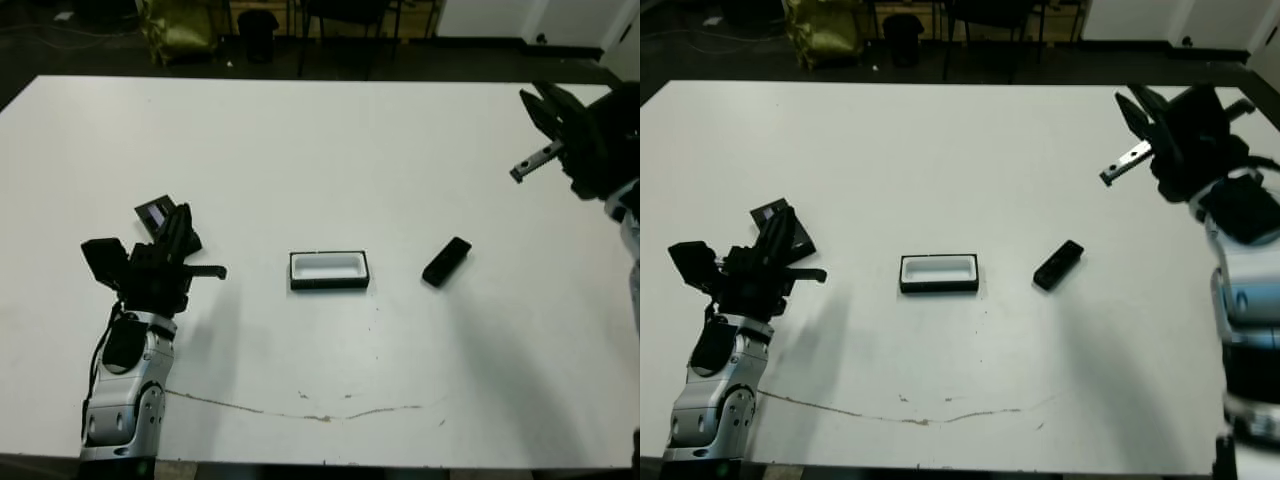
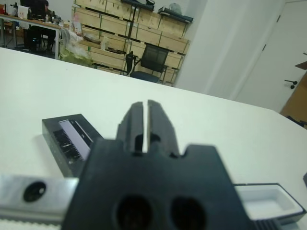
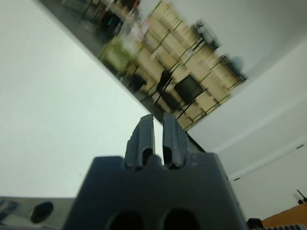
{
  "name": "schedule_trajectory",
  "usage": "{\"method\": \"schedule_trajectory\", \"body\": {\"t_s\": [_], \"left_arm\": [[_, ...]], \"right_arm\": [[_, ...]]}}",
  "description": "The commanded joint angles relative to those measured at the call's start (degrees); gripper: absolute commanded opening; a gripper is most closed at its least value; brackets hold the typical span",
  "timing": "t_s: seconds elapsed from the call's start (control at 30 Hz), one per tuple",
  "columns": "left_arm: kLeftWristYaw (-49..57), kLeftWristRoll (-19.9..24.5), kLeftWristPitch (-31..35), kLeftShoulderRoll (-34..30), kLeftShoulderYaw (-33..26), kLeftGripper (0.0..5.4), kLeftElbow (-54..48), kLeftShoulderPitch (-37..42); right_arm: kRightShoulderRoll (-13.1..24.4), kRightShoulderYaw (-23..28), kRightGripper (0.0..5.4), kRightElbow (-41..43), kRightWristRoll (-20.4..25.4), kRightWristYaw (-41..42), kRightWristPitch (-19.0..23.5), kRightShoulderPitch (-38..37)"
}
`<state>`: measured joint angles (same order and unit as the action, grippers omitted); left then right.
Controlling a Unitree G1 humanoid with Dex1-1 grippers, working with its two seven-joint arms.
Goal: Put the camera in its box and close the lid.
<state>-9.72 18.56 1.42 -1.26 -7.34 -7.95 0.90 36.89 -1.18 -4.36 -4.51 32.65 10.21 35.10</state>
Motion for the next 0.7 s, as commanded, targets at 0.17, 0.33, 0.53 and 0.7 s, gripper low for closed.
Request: {"method": "schedule_trajectory", "body": {"t_s": [0.17, 0.33, 0.53, 0.7], "left_arm": [[0.1, -0.02, 1.25, -0.63, -0.58, 0.02, 0.1, -0.84], [-0.11, 0.29, 1.63, -0.68, -0.71, 0.02, 0.5, -0.69], [0.26, -0.35, 1.61, -0.64, -0.54, 0.02, 0.19, -0.93], [0.33, -0.81, 1.59, -0.83, -0.4, 0.02, 0.08, -1.15]], "right_arm": [[3.01, -10.93, 0.0, -21.01, -7.83, 12.21, -8.37, 13.66], [0.99, -15.97, 0.0, -37.34, -11.44, 19.2, -14.49, 23.44], [-2.37, -20.86, 0.0, -49.19, -17.21, 21.43, -16.37, 31.22], [-5.76, -22.64, 0.0, -55.7, -19.28, 23.23, -16.72, 34.35]]}}
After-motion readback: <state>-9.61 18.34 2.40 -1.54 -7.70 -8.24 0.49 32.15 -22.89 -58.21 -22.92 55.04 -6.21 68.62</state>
